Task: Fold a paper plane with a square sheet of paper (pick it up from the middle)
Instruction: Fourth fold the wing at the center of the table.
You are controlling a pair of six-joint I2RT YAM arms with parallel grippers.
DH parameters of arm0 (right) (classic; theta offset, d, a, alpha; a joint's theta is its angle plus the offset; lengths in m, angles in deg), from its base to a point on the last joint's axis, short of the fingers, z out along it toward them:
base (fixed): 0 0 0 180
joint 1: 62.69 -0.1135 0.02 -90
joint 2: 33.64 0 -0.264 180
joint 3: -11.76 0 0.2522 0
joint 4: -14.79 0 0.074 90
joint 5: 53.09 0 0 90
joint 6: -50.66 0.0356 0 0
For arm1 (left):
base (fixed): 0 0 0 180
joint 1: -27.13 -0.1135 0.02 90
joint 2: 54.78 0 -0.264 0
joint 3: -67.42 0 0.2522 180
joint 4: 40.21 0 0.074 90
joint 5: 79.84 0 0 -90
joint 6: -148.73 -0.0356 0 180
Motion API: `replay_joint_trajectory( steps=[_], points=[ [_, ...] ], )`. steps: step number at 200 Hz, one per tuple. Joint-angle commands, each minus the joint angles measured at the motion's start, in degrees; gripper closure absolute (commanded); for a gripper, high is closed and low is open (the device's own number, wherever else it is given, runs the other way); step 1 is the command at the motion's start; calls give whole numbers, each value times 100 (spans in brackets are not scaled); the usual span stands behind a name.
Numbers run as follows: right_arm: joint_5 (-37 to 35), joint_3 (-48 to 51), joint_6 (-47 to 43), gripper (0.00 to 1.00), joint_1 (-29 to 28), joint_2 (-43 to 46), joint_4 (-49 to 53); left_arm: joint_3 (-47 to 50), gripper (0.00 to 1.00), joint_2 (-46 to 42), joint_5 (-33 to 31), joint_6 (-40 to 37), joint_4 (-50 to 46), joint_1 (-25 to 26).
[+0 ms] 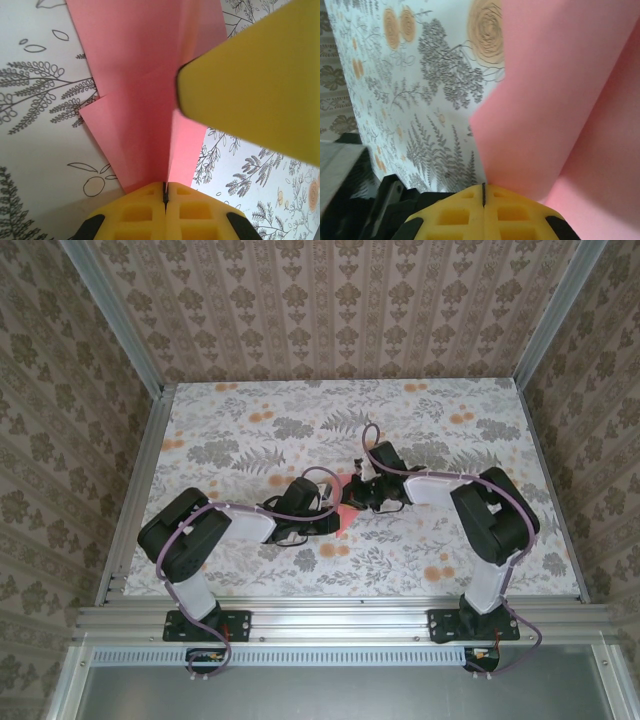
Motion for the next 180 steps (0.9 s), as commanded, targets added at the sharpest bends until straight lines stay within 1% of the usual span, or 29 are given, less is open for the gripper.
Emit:
replay_joint_trajectory(
  steps=[1,18,33,55,70,92,143,180],
  points=[
    [200,-71,117,95,6,-144,-200,177,100,230,-177,110,-509,-64],
    [265,-57,124,94,30,-110,-241,185,100,214,-175,144,-514,-76],
    [212,49,133,94,91,126,-291,170,100,218,-146,153,-535,-86],
    [156,171,63,92,291,480,-213,179,100,185,-132,202,-557,-95],
    [143,187,-16,91,415,541,-119,160,100,192,-88,237,-592,-118],
    [218,163,-94,92,442,404,-60,146,100,191,-51,326,-624,-135],
    [500,139,45,94,428,55,-404,110,100,233,178,597,-577,-183],
    [681,14,12,94,398,-174,-395,179,100,304,283,755,-323,-244]
  ],
)
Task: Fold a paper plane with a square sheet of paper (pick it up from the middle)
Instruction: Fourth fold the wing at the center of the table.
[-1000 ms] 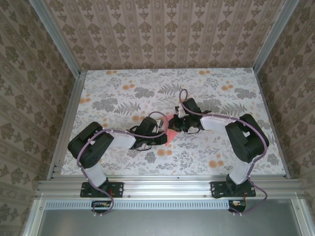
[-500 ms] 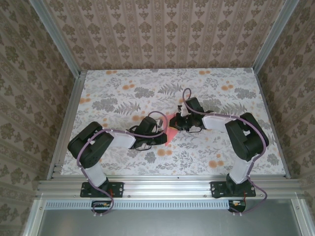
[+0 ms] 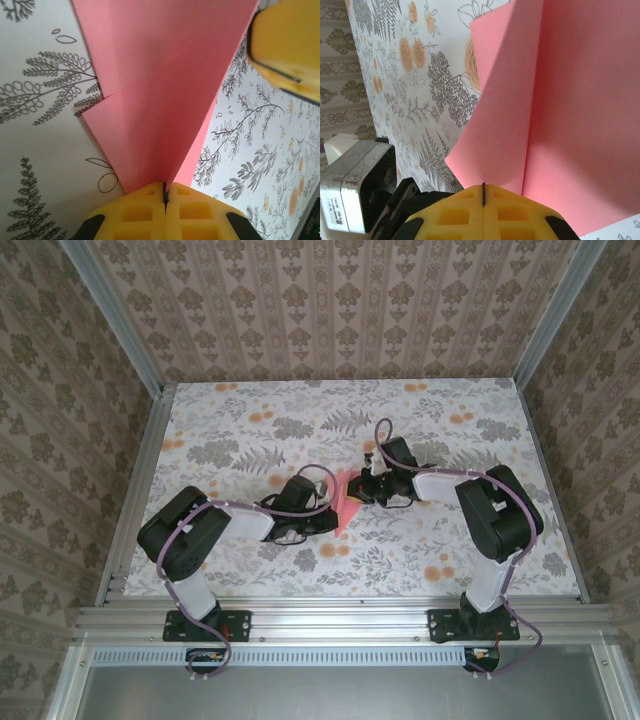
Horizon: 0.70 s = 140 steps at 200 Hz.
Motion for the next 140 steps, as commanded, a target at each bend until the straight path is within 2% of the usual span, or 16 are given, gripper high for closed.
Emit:
replay_joint_trajectory(
  steps=[1,66,90,114,140],
  points=[
    [252,-102,5,94,-59,-201,-90,184,100,264,5,205,-307,-65],
    [366,-390,-19,94,-202,-569,-53,249,100,170,-10,210,-264,-70],
    [333,-421,-17,94,-220,-640,-18,249,95,91,-157,156,-447,-70],
    [248,-395,-41,94,-220,-676,45,261,87,-61,-319,121,-600,-70],
    [246,-394,-63,95,-220,-721,42,236,84,-183,-437,85,-744,-70]
  ],
)
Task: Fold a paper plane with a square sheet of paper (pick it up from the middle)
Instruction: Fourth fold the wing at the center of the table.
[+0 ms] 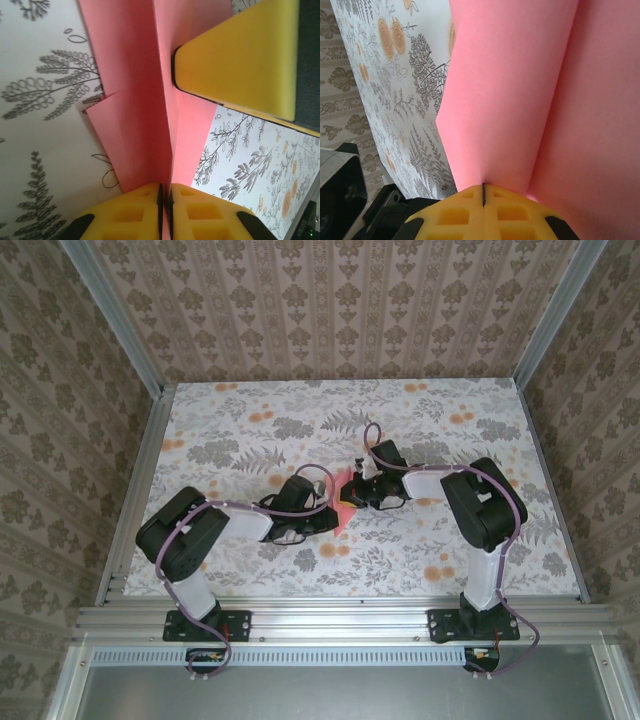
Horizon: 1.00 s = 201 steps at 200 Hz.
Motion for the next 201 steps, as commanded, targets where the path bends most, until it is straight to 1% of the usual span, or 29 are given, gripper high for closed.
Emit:
replay_joint_trajectory(
  steps=[1,24,52,65,85,131,168,180,201],
  points=[
    [78,-82,-57,95,-34,-138,39,166,84,-85,-407,-55,-741,-39],
    [109,-78,-48,94,-42,-185,12,155,85,-112,-467,-46,-765,-35],
    [168,-111,-24,94,-52,-169,-17,135,95,-46,-466,-11,-718,-32],
    [215,-129,-13,94,-66,-165,-31,174,98,-46,-512,44,-671,-35],
    [266,-181,-31,93,-86,-169,-7,242,100,-21,-486,135,-545,-30],
    [336,-312,-154,93,-165,-330,152,322,100,52,-455,226,-468,-30],
    [195,-326,-193,92,-175,-416,251,339,100,31,-527,241,-597,-30],
    [157,-356,-239,93,-175,-486,334,302,98,1,-596,228,-729,-23],
    [-22,-358,-297,93,-175,-529,482,281,91,-133,-692,225,-859,5]
  ],
)
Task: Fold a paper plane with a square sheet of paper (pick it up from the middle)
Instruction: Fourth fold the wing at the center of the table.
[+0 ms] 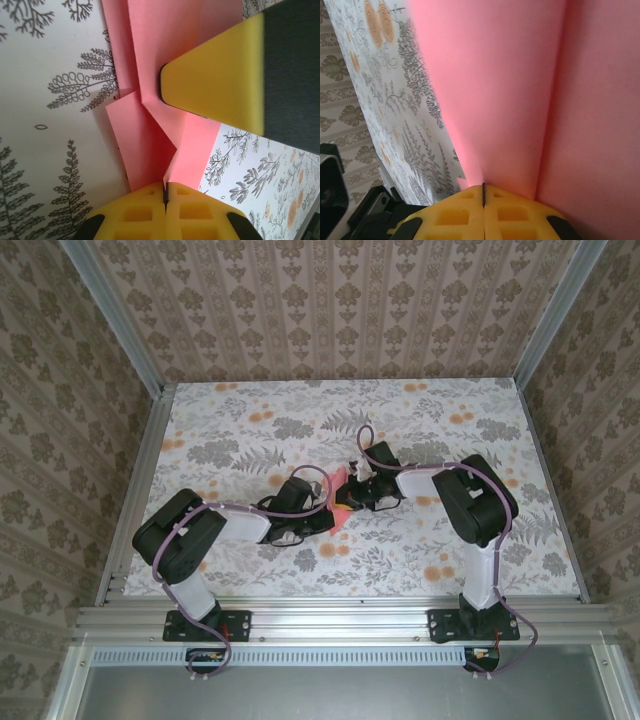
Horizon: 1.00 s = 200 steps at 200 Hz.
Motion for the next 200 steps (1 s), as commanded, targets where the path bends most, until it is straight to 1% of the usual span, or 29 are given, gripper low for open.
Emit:
replay_joint_trajectory(
  steps=[1,9,26,46,71,91,104,136,166,200],
  points=[
    [-167,-111,-164,93,-39,-173,395,159,91,-37,-446,48,-840,7],
    [-247,-99,-191,93,-39,-171,453,142,88,-107,-518,49,-928,19],
    [-341,-90,-202,93,-39,-187,515,125,86,-256,-640,49,-1101,44],
    [-388,-93,-180,93,-39,-198,547,123,79,-421,-767,80,-1252,84],
    [-418,-90,-184,93,-39,-199,558,112,75,-723,-921,85,-1444,138],
    [-418,-90,-170,93,-35,-191,560,99,73,-964,-916,85,-1509,143],
    [-421,-93,-167,93,-39,-174,562,61,74,-1131,-970,71,-1640,143],
    [-445,-84,-145,93,-39,-184,566,-169,81,-1434,-838,-121,-1758,143],
    [-475,-68,-123,93,-39,-156,559,-508,88,-1149,-559,-295,-1840,129],
    [-454,-46,-34,92,-39,-133,451,-649,89,-679,-489,-197,-1757,101]
  ],
)
